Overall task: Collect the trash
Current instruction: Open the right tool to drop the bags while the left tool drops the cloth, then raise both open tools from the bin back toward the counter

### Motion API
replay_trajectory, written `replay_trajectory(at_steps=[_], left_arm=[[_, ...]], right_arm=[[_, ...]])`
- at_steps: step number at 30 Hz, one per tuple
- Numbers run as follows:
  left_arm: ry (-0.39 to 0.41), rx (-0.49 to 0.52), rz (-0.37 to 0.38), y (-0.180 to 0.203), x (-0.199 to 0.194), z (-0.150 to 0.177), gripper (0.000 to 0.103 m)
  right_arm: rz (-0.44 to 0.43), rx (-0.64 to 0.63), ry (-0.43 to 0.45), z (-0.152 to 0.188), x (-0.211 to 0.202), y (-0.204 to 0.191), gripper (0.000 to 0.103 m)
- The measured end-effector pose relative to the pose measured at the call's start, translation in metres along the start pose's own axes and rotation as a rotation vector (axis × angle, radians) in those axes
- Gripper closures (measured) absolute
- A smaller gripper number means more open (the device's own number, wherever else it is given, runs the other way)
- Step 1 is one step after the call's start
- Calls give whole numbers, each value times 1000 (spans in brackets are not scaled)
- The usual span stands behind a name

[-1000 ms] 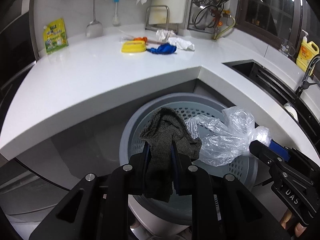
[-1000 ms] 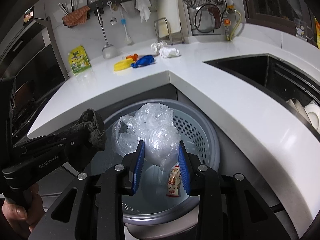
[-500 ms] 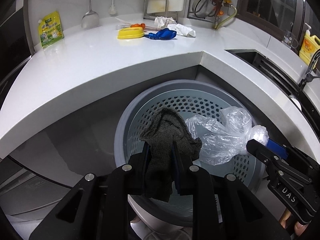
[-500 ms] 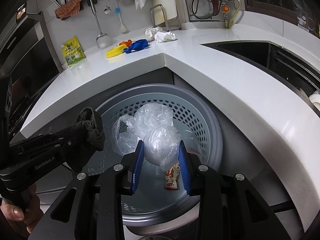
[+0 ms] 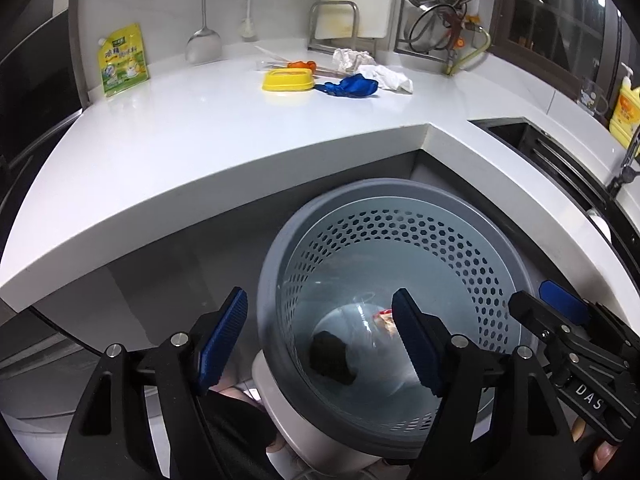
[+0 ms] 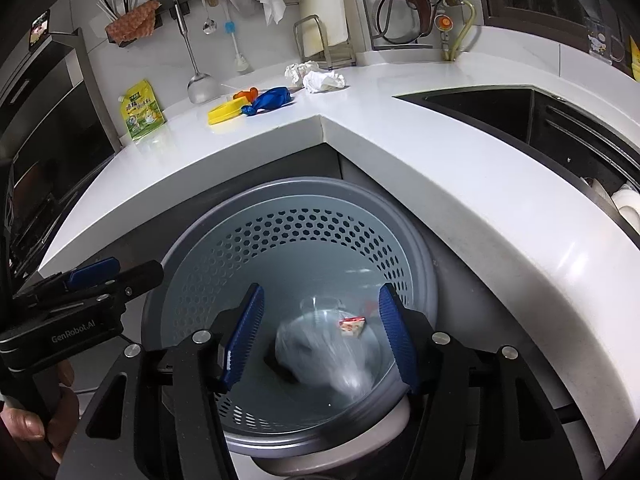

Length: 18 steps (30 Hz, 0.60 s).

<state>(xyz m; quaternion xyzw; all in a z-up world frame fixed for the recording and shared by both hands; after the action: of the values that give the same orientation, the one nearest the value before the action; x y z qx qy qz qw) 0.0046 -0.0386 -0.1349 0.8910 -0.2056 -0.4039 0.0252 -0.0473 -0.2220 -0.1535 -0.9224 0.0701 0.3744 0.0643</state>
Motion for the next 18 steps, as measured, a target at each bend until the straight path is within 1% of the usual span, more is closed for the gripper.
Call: replay_trajectory(at_steps=[3,8,12,14,18], left_arm=[[-1,-5,-2,-2,0,0,30],[11,-4,-9,-2,-3,-2,26],[35,-6,-13,-3,-10,-2,21],[43,-6,-15,-4,-13,-3,20],[70,-7,-26,-6,-21,-8,15]], right_arm=[[-1,-3,-1,1,0,-1,46],[-8,-6,3,1,-2,-3,45],[-11,-11,14,0,-5,-4,44],[-12,-10,20,0,-6,-4,42],[-18,-5,26,-2,-7,-4,42]])
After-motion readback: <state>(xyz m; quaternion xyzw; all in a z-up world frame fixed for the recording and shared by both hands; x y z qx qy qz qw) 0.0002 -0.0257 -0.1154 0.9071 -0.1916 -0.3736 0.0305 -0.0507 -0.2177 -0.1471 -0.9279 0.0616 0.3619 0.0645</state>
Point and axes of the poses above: each gripper's, at about its wrist camera, not at the fingertips, and x roughly the way its jaws point, y to its right, z to its underside, the point moved 4 cm from there along x, roughly the way its jaws point, and after that the axes turned 11 degrees about z, right-handed, at the moved point
